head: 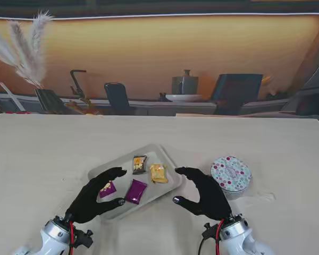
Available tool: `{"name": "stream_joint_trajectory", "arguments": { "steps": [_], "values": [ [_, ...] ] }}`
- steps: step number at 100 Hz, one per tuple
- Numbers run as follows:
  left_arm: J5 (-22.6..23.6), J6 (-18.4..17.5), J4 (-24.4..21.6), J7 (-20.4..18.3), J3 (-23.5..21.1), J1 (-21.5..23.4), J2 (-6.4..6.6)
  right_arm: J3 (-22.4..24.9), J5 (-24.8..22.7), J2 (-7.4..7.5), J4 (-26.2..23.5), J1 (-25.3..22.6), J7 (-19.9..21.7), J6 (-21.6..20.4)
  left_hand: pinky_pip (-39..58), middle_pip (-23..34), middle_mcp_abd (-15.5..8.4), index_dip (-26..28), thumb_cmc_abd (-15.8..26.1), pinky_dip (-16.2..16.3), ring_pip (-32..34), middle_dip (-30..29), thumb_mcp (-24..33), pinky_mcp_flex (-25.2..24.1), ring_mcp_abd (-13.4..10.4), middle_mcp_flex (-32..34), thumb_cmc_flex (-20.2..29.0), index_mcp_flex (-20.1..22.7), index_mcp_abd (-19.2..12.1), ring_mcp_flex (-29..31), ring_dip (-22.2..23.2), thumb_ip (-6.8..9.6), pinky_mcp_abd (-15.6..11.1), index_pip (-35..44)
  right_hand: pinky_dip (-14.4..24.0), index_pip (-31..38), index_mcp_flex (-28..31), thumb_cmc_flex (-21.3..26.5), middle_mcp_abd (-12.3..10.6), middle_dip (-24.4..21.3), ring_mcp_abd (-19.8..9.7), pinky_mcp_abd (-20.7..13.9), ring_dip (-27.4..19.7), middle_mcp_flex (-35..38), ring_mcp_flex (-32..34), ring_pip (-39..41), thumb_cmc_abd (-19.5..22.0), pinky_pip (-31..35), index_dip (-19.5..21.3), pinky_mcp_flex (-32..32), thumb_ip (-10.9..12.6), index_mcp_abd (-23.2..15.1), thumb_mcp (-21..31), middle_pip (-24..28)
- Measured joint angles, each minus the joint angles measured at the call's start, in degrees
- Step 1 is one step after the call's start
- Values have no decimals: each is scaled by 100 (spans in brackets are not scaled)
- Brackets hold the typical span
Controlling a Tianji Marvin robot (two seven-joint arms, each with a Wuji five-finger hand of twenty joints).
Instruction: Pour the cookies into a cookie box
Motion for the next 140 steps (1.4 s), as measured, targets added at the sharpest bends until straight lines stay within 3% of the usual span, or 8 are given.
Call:
{"name": "stream_joint_trajectory", "arguments": {
  "steps": [44,66,80,96,115,134,140],
  "values": [
    [-26,18,-1,-26,-9,-3,4,43,-98,3,-34,-11,-1,16,-7,0,0,0,-4,62,0,0,127,1,0,1,-62,0,0,0,0,0,0,1,24,26,31,0,0,0,0,0,0,0,18,17,0,0,0,0,0,0,47,0],
    [-5,26,0,29,-89,-4,-9,603,-538,-12,-476,-316,-26,60,-8,0,0,0,-4,64,0,0,131,2,0,1,-63,0,0,0,0,-2,0,1,49,38,31,0,0,0,0,0,5,0,78,74,-1,0,0,0,0,5,52,12],
    [-14,60,1,37,-97,-19,-11,1162,-775,-4,-861,-603,80,74,-9,0,0,0,-5,66,0,0,132,2,-1,1,-63,0,0,0,2,-2,0,1,49,534,31,0,17,22,0,0,5,0,78,79,-136,0,664,1,0,141,189,90],
    [15,65,-8,37,-109,-22,-11,1780,-902,16,-1106,-790,385,118,-9,0,0,0,-5,67,0,0,134,2,-1,2,-64,0,0,0,4,-4,0,1,49,588,31,0,66,68,-79,-1,9,-230,-77,17,-174,-186,850,-218,0,145,278,122],
    [100,69,-15,38,-141,-10,-11,2283,-1198,124,-1159,-794,1019,210,-9,0,0,0,-5,68,0,14,137,2,-1,3,-134,0,0,0,5,-4,0,1,-2,321,-242,8,68,66,-256,-101,-7,-765,-636,-182,-474,-469,839,-632,0,150,936,194],
    [115,110,-40,53,-178,22,-11,2384,-1428,270,-946,-564,1588,328,-10,0,0,0,-5,70,0,16,137,3,-1,52,-137,1,0,0,22,-5,0,2,-159,188,-826,6,-57,20,-517,-360,-77,-1579,-1579,-495,-570,-1098,653,-1321,0,141,807,213],
    [132,115,-57,53,-202,46,-12,2393,-1509,313,-858,-469,1860,383,-10,5,0,0,-5,70,1,63,137,5,-1,66,-144,2,0,0,34,-5,0,2,-275,75,-980,5,-64,-179,-597,-376,-165,-1629,-1820,-556,-572,-1356,632,-1511,0,125,563,-175]
  ]
}}
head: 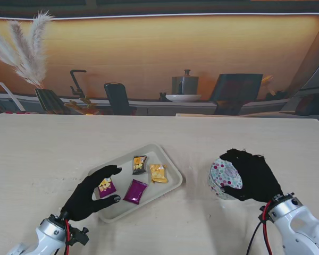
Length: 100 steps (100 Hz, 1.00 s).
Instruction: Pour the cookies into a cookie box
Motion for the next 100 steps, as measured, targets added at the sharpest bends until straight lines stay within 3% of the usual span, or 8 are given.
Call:
{"name": "stream_joint_trajectory", "arguments": {
  "steps": [11,22,52,68,72,82,100],
  "values": [
    [29,0,-11,8,-30,30,-1,-15,-201,78,154,140,276,145,0,0,0,0,-1,3,1,0,0,1,0,1,-1,1,0,0,34,0,0,0,-171,-179,-150,-150,50,-328,-51,-46,-68,-2,-297,-111,63,-312,0,-227,0,-181,-404,-792],
    [73,6,-23,45,-42,49,-2,-95,-110,133,348,315,564,272,0,0,0,0,-1,4,4,0,1,2,0,2,-1,63,0,0,37,-1,0,0,-364,-403,-350,-150,70,-582,-67,-46,-152,-65,-517,-216,193,-571,0,-491,0,-181,-619,-1391],
    [97,25,-39,27,-53,80,-1,-428,-165,214,735,733,837,494,-1,5,6,6,-1,10,52,0,1,10,7,107,-2,64,0,4,40,-60,0,5,-507,-786,-361,-143,70,-811,-121,-46,-201,-65,-658,-297,228,-788,0,-590,0,-349,-807,-1970],
    [92,3,-48,-10,-49,95,4,-645,-231,248,906,973,864,576,-1,5,6,6,-1,12,53,0,1,11,8,107,-2,64,0,5,42,-60,0,6,-631,-1820,-360,-142,67,-1009,-133,-46,-317,-67,-860,-490,164,-997,0,-771,57,-425,-811,-2456],
    [90,-12,-51,-23,-51,101,5,-689,-232,252,953,1035,884,603,-1,5,6,6,-1,12,53,0,1,12,9,107,-2,64,0,6,43,-60,0,6,-686,-2431,-345,-142,54,-1061,-133,-46,-333,-143,-897,-573,129,-1005,354,-813,57,-434,-811,-2635],
    [107,-74,-81,-29,-73,137,7,-734,-322,261,1009,1145,1010,633,-1,5,6,6,-1,16,86,0,1,13,10,107,-2,64,0,8,44,-60,0,6,-791,-3145,-331,-142,26,-1194,-135,-46,-406,-124,-907,-791,124,-1072,880,-903,57,-576,-811,-2740],
    [135,-116,-113,-28,-88,172,12,-861,-234,297,1116,1318,1260,739,-2,5,6,6,-1,60,133,0,1,15,10,114,-2,64,0,13,52,-60,0,6,-861,-3318,-330,-142,2,-1265,-200,-12,-419,-202,-954,-916,70,-1147,1023,-990,57,-576,-812,-2818]
  ]
}}
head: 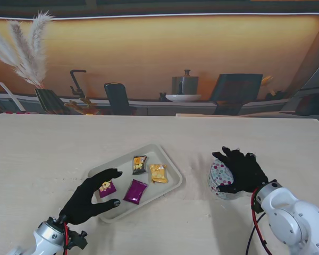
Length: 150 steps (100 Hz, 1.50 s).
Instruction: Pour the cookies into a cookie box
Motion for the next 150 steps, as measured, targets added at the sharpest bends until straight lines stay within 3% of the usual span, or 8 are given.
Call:
{"name": "stream_joint_trajectory", "arguments": {
  "steps": [13,76,87,102,109,116,137,150],
  "values": [
    [-21,6,0,-21,0,-1,3,-81,215,15,43,86,248,109,0,0,0,0,0,0,10,0,0,0,9,46,0,0,0,12,46,0,0,0,-51,-19,1,0,-2,-3,0,16,-5,-47,-2,-49,0,-49,6,-8,0,0,0,-64],
    [-52,60,-7,-139,-6,-9,28,-257,232,49,310,326,437,258,0,12,4,6,-70,2,108,29,104,44,49,102,0,147,1,186,58,0,0,28,-57,-21,1,38,-2,110,-84,175,-48,-65,-156,-151,-295,162,228,252,1,2,-69,-67],
    [-72,72,-7,-155,-7,-8,31,-283,241,57,321,348,458,268,3,12,4,6,-70,2,143,29,161,44,49,102,0,148,1,186,58,0,0,63,-57,-18,1,385,136,173,-16,286,-34,-65,-227,-24,-414,511,432,478,44,12,-161,-67],
    [-72,95,-17,-157,-11,-6,32,-335,158,74,376,399,438,247,3,37,10,7,-70,3,146,29,164,45,51,104,0,234,2,186,74,0,0,110,-116,241,1,383,257,192,34,299,32,-65,-290,124,-477,679,509,576,44,14,-172,-67],
    [-82,106,-23,-168,-14,-5,33,-363,140,78,400,427,421,247,6,123,15,7,-70,3,153,30,165,45,55,159,0,237,2,187,112,0,0,110,-173,509,1,386,365,172,103,309,95,-65,-320,273,-522,791,511,628,44,190,-207,-61],
    [-104,116,-30,-186,-20,-2,34,-388,141,81,414,452,418,250,6,123,35,8,-70,3,155,74,166,46,60,159,1,246,2,188,113,0,0,110,-335,1085,-8,488,429,143,191,399,143,-65,-320,388,-554,923,82,648,40,271,-273,69],
    [-137,137,-46,-206,-40,4,35,-421,161,77,455,488,281,231,7,123,64,57,-70,3,158,80,171,51,63,160,8,295,5,188,115,0,0,131,-417,2114,-49,412,635,480,312,586,242,-39,-54,590,-1081,1002,-518,893,-18,498,423,887],
    [-152,153,-50,-212,-46,6,36,-402,175,64,448,470,233,216,7,123,66,57,-70,3,160,80,171,60,66,219,8,295,5,188,115,0,0,131,-419,2460,-78,343,672,642,372,662,297,-38,79,615,-1246,1002,-687,1030,-28,549,659,1277]
  ]
}}
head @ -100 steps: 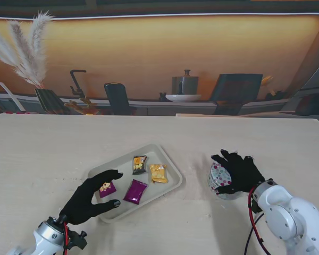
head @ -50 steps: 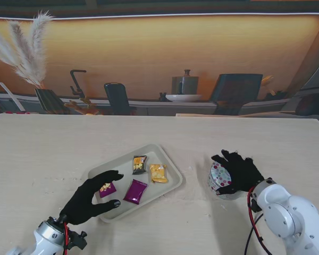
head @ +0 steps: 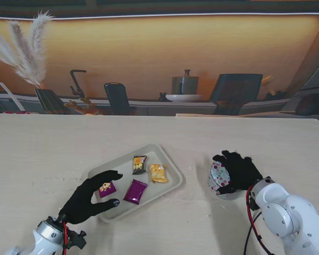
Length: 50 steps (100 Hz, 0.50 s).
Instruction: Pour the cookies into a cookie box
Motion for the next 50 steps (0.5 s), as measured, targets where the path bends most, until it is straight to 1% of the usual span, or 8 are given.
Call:
{"name": "stream_joint_trajectory", "arguments": {
  "steps": [2,7,10,17,23,45,50],
  "values": [
    [-8,5,-2,-4,-1,1,0,6,5,-3,-7,-6,0,0,1,7,3,0,0,0,4,5,0,3,0,6,0,0,0,3,0,0,0,0,0,51,0,0,4,33,0,2,0,0,26,0,-12,0,-35,27,-3,1,2,67],
    [-29,21,-7,-23,-6,4,1,21,19,-11,-21,-19,-6,0,1,7,3,0,0,0,6,5,0,4,1,6,0,0,0,3,0,0,0,0,-1,148,0,0,35,93,2,12,0,0,86,15,-65,0,-68,105,-118,1,28,231],
    [-44,34,-10,-38,-9,6,2,31,22,-15,-30,-28,-13,0,2,7,3,0,0,0,7,5,0,5,5,6,1,0,0,3,0,0,0,0,-3,180,49,-3,46,116,15,25,2,1,139,42,-104,0,-126,161,-118,1,30,296],
    [-86,52,-18,-70,-12,9,5,47,25,-19,-43,-52,-49,-4,52,7,3,1,0,0,9,5,0,9,8,6,1,0,0,62,1,0,0,0,-4,288,53,-5,50,156,80,99,15,1,233,59,-155,0,-126,262,-118,72,32,384],
    [-114,62,-24,-89,-12,13,7,56,29,-22,-45,-71,-90,-9,54,7,4,0,0,0,10,5,0,13,12,6,3,0,0,62,1,0,0,0,-5,343,54,-6,50,177,80,108,56,1,260,72,-164,0,-136,284,-118,74,33,440],
    [-118,72,-28,-88,-13,15,10,93,73,-35,-46,-123,-217,-49,59,7,4,1,0,0,61,6,0,14,27,7,5,0,0,62,1,0,0,0,-6,454,203,-111,54,227,140,161,71,1,384,172,-174,39,-205,393,-119,129,78,530],
    [-118,78,-31,-84,-16,16,10,110,74,-41,-50,-139,-248,-68,67,7,4,1,0,0,61,6,0,14,32,7,87,0,0,62,1,0,0,0,-6,530,217,-112,54,238,144,169,71,1,395,199,-174,44,-205,402,-119,142,78,532]
  ]
}}
